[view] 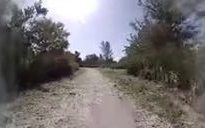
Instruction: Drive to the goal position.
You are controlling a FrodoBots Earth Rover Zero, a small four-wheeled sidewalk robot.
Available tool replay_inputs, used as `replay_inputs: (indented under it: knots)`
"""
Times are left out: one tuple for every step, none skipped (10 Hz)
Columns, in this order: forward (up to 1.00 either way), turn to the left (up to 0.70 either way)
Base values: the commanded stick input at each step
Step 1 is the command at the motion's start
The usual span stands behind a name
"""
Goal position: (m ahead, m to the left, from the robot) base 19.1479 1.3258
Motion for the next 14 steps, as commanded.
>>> replay_inputs:
  knots:
    - [0.70, 0.00]
    - [0.70, 0.00]
    - [0.70, 0.00]
    - [0.70, 0.00]
    - [0.70, 0.00]
    - [0.70, 0.00]
    - [0.70, 0.00]
    - [0.70, 0.00]
    - [0.70, 0.00]
    - [0.70, 0.20]
    - [0.70, 0.35]
    - [0.70, 0.28]
    - [0.70, 0.09]
    - [0.70, 0.00]
